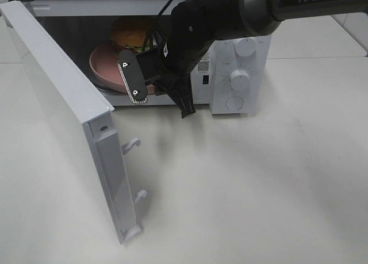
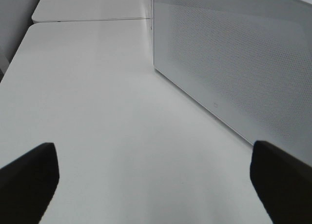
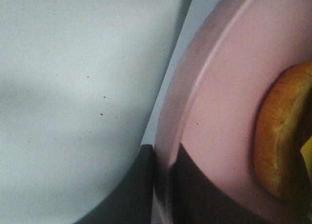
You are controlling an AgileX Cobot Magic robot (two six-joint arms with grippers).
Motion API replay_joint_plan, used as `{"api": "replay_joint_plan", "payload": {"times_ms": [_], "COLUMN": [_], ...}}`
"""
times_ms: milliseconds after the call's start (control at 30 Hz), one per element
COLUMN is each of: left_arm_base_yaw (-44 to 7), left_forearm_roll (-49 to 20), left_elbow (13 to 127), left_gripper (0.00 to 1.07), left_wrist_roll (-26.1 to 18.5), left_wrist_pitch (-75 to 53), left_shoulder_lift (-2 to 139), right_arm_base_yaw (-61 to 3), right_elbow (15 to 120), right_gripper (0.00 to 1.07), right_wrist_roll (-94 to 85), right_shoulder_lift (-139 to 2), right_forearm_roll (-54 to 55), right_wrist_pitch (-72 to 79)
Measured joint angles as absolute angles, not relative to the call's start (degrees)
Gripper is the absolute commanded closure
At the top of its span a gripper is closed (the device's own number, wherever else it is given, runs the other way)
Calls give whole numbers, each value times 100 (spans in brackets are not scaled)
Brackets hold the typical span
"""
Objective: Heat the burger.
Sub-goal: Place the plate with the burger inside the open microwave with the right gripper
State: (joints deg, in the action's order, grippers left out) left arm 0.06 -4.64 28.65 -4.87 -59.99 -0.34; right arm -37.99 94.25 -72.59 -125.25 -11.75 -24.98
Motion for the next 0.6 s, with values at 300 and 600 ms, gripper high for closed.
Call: {"api": "replay_joint_plan", "payload": {"times_ms": [300, 600], "left_arm_base_yaw": [6, 6], "left_forearm_roll": [-464, -464], "left_elbow": [2865, 2865], "left_gripper": [7, 7], "left_wrist_roll": [-487, -487], "left_wrist_pitch": [-5999, -5999], "left_shoulder_lift": [-34, -34], "right_arm_base_yaw": [-3810, -3810], "right_elbow": [9924, 10462], "right_gripper": [107, 107], "right_wrist_roll": [-7219, -7076], "right_shoulder_lift": [-12892, -13304], "right_forearm_roll": [-1180, -1197], "right_wrist_pitch": [-2641, -2871]}}
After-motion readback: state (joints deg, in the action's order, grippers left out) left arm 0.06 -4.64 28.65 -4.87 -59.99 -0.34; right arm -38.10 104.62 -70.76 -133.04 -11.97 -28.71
